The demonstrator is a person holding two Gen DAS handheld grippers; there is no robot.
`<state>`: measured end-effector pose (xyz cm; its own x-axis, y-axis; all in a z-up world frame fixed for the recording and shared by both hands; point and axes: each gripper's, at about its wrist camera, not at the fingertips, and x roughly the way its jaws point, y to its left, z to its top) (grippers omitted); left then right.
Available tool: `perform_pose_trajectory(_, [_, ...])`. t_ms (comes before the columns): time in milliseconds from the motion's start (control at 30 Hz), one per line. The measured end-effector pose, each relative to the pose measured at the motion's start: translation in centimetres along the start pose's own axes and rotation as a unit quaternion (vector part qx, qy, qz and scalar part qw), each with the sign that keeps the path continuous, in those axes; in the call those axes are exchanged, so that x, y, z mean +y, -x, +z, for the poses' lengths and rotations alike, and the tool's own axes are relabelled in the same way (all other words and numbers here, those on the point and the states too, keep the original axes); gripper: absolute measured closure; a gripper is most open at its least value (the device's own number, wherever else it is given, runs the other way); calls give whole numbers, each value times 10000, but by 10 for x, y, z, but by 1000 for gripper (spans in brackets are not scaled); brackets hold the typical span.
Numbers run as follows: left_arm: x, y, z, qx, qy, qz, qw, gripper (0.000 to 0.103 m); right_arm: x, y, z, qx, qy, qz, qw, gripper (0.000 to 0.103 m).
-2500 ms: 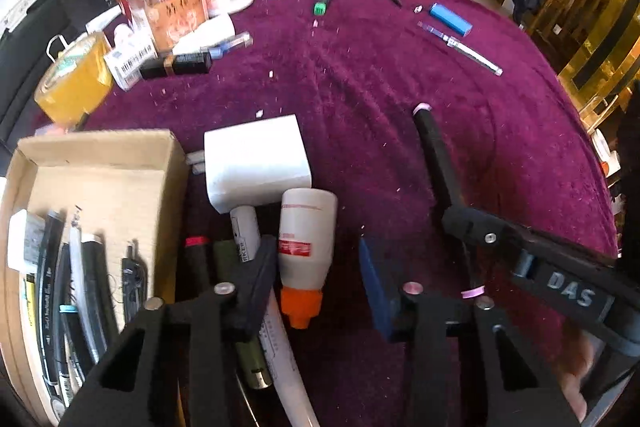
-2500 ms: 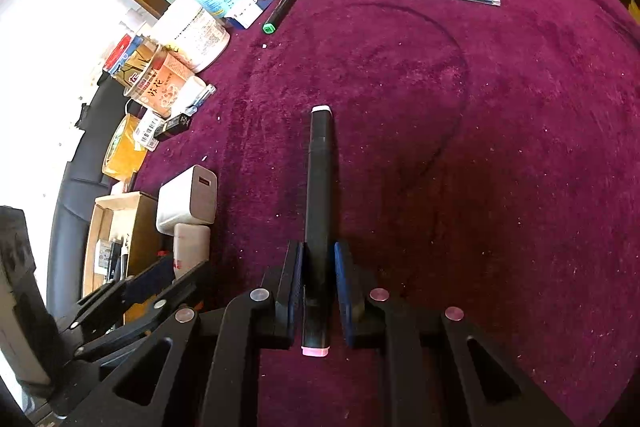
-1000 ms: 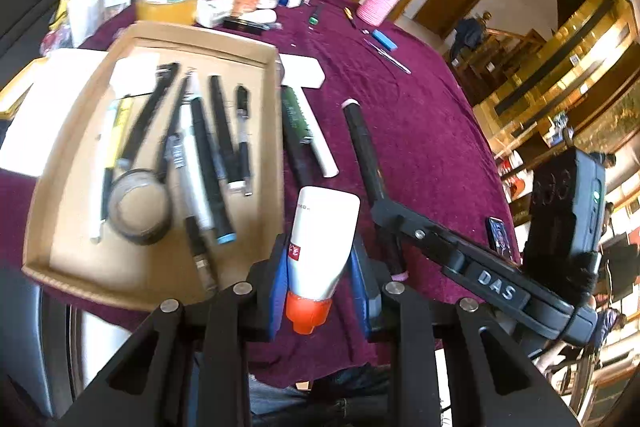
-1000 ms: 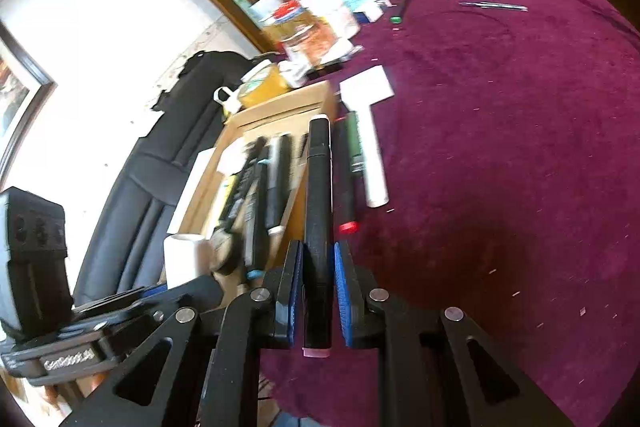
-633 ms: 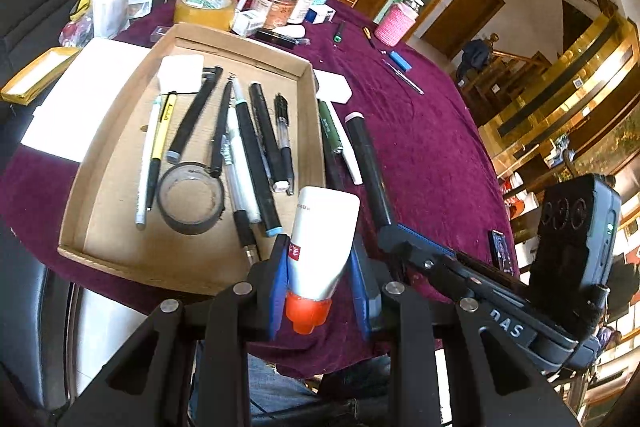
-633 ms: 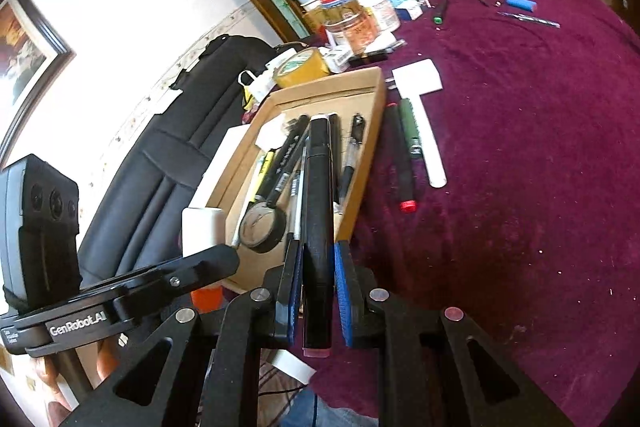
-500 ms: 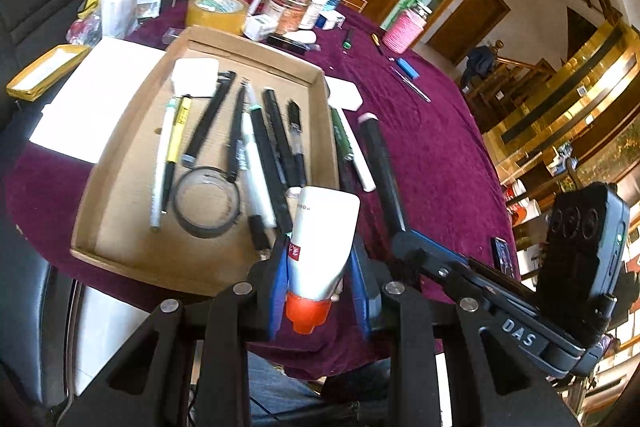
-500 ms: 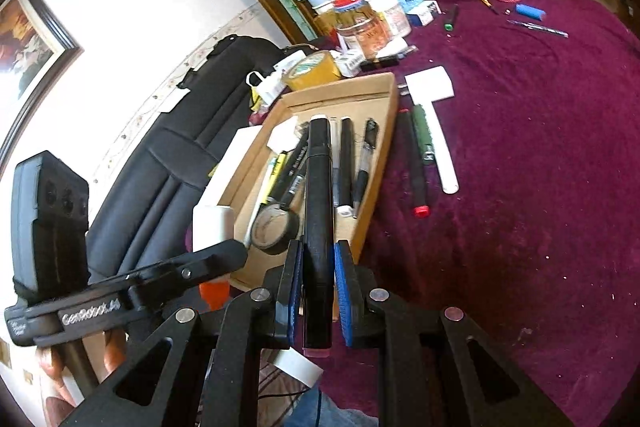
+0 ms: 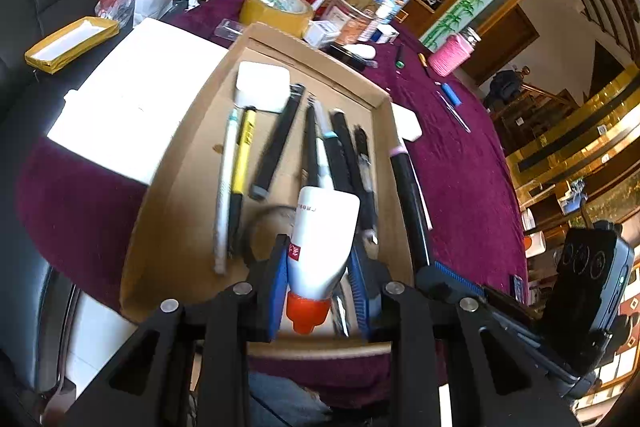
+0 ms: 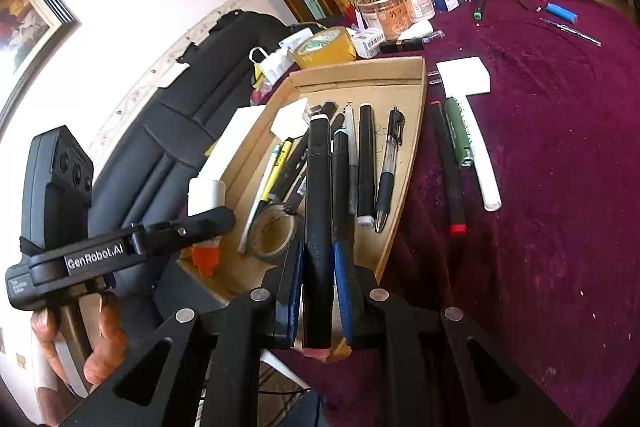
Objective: Organize rigid objects
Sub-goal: 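Carry the pink-capped marker and glue bottle into the tray and open both tools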
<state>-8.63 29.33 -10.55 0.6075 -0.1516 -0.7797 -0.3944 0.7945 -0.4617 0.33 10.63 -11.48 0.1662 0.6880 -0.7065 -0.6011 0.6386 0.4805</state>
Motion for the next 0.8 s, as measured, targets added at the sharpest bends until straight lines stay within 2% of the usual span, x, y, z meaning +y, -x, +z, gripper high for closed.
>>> perform_pose_trajectory(100, [11, -7, 13, 13, 37, 108, 9999, 76, -2, -14, 6, 140, -49, -37, 9999, 87])
perform_pose_trajectory(367, [29, -25, 36, 166, -40, 326, 9993, 76, -10, -36, 28, 158, -85, -508, 9986, 87])
perform_pose_trajectory(633, [43, -44, 44, 411, -4, 498, 9979, 76, -18, -54, 38, 275, -180, -605, 9976, 87])
perform_pose_trajectory(800, [42, -53, 51, 432, -32, 651, 9969, 75, -19, -59, 42, 254, -146, -716, 9970, 87])
